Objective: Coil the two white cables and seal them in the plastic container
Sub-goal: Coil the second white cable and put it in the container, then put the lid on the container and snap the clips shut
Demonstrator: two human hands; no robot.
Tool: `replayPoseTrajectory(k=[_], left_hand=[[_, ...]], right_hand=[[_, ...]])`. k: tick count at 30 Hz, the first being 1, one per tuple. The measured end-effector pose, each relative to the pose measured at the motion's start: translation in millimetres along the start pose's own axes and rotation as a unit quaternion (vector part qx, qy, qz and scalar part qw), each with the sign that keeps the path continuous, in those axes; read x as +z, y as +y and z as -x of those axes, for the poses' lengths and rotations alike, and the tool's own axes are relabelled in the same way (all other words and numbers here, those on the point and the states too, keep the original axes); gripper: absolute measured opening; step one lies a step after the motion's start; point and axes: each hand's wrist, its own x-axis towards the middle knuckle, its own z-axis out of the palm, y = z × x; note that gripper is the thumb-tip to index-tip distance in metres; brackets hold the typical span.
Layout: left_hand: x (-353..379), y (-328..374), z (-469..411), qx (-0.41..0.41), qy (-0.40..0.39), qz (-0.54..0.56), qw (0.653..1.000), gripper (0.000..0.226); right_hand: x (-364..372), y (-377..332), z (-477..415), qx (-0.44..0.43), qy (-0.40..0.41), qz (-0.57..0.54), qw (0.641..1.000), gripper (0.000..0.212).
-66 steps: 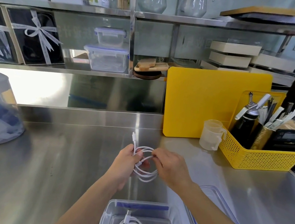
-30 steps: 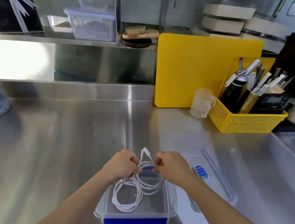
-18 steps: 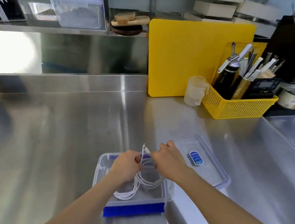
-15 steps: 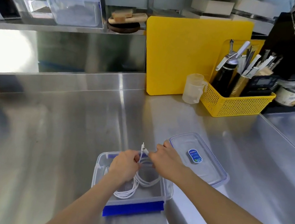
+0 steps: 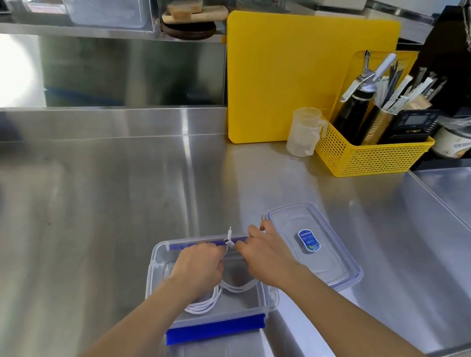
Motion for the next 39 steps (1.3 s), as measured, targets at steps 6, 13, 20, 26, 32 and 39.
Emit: replayPoseTrajectory(k=[6,13,20,26,32,39], left_hand=[[3,6,-10,0.002,-0.06,-0.099,0.993,0.033],[7,1,-13,-0.018,-0.098,-0.101,0.99,0.032],[-39,-13,-24,0.007,-0.185,-0.058,0.981,0.028],[-60,12,-35,0.017,0.02,-0.037,0.999,0.037],[-33,30,-70,0.09,-0.012,-0.042,0.995,0.067],[-7,72,-107,0.029,-0.134,-0.033,0.99,0.088]], right_hand=[[6,-3,0,0.001,-0.02,0.041,0.999,0.024],[9,-5,-4,-0.032,-0.023,0.084,0.996,0.025],[-10,17,-3,-0.008,-0.015,-0.177,0.984,0.023],[-14,32,-2,0.045,0.062,-0.227,0.971,0.021],[7,57,10,0.111,0.058,-0.156,0.98,0.048],[33,96,55,0.293,0.02,-0.179,0.939,0.065]])
